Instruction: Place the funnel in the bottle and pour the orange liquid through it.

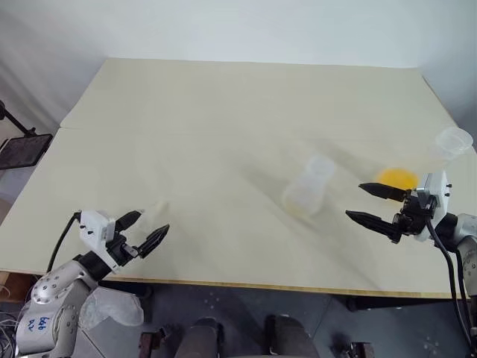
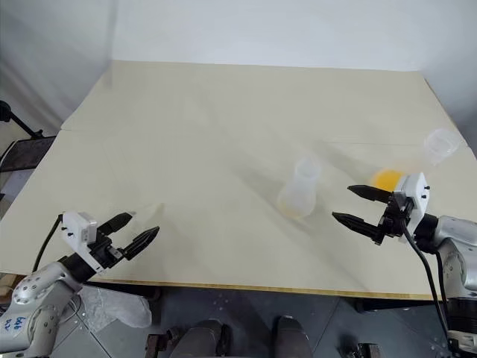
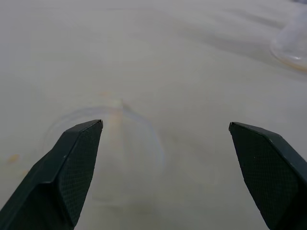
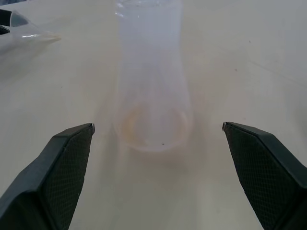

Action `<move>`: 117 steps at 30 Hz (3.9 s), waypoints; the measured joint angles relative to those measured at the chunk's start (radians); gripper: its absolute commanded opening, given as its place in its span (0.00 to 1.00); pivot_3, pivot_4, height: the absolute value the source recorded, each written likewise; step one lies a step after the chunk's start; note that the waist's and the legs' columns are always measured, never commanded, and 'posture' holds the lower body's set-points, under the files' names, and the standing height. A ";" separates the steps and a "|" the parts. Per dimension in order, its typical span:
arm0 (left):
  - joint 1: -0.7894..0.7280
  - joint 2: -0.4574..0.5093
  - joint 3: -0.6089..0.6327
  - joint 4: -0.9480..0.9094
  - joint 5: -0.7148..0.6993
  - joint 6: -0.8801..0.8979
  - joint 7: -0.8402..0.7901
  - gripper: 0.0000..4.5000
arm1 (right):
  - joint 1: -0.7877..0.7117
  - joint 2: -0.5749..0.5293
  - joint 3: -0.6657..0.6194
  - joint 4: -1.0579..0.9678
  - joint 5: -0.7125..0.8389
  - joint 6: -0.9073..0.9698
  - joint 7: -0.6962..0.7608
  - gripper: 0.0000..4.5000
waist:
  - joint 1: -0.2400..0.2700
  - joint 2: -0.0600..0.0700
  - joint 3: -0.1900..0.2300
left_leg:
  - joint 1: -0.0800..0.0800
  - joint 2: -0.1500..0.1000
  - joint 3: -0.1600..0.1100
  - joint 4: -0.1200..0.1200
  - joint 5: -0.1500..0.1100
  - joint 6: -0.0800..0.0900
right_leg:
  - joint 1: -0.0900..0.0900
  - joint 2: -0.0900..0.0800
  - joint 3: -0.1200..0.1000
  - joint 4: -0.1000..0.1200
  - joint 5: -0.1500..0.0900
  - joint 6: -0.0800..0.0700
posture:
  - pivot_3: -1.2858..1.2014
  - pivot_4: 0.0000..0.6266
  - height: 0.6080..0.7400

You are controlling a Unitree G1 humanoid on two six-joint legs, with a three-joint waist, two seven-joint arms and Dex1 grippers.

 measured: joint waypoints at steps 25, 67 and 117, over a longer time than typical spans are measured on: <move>-0.135 0.145 0.033 0.060 -0.031 0.025 -0.134 0.01 | 0.025 0.015 -0.002 0.039 0.000 -0.081 -0.017 1.00 | -0.001 0.000 0.000 | 0.000 0.000 0.000 0.000 0.000 0.000 | 0.000 0.000 -0.001 0.000 0.000 0.000 | 0.52 0.24 1.00; -1.554 -0.233 -0.474 1.297 0.330 -0.720 -0.844 0.01 | 0.214 0.026 -0.215 -0.695 0.318 0.315 -0.545 1.00 | 0.007 -0.006 0.004 | -0.004 -0.004 0.001 0.001 0.002 0.004 | -0.002 0.007 -0.010 0.004 0.002 0.004 | 0.52 0.24 1.00; -1.619 -0.347 -0.386 1.385 0.450 -0.821 -0.763 1.00 | 0.357 0.079 -0.247 -0.667 0.238 0.179 -0.506 1.00 | 0.006 -0.008 0.005 | -0.004 -0.006 0.002 0.001 0.003 0.005 | -0.002 0.006 -0.010 0.005 0.003 0.006 | 0.52 0.24 1.00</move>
